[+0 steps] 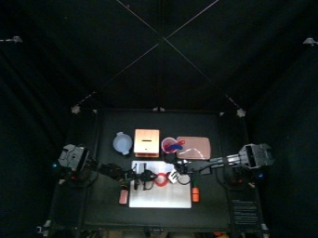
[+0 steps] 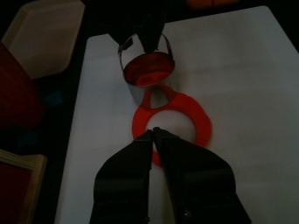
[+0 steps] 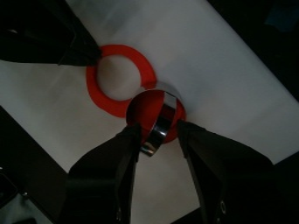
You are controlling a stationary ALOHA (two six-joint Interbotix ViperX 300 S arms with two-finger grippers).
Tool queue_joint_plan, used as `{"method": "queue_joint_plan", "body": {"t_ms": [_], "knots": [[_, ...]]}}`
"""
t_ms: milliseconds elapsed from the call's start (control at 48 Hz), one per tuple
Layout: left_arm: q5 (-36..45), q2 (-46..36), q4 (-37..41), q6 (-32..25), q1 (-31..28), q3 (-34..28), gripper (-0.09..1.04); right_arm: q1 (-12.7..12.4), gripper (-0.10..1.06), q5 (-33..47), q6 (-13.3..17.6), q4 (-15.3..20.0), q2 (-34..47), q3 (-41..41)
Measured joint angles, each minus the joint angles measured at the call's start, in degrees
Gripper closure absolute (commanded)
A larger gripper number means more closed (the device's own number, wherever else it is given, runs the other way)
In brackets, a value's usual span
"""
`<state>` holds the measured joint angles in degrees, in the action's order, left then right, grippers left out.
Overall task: Get the cutter from the drawer then cut the dough then place the extra dough in the bowl
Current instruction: Place the extra dough in the bowl
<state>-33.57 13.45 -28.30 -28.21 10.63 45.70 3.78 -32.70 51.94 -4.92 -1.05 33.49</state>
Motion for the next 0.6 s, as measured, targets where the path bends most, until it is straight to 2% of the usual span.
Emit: {"method": "queue_joint_plan", "body": {"t_ms": [229, 604], "knots": [[0.0, 0.0, 0.0, -0.1, 0.0, 0.0, 0.39, 0.2, 0.22, -1.1, 0.0, -0.2, 0.0, -0.1], [0.0, 0.0, 0.0, 0.0, 0.0, 0.0, 0.39, 0.3, 0.39, -1.4, -0.2, -0.8, 0.0, -0.3]]}}
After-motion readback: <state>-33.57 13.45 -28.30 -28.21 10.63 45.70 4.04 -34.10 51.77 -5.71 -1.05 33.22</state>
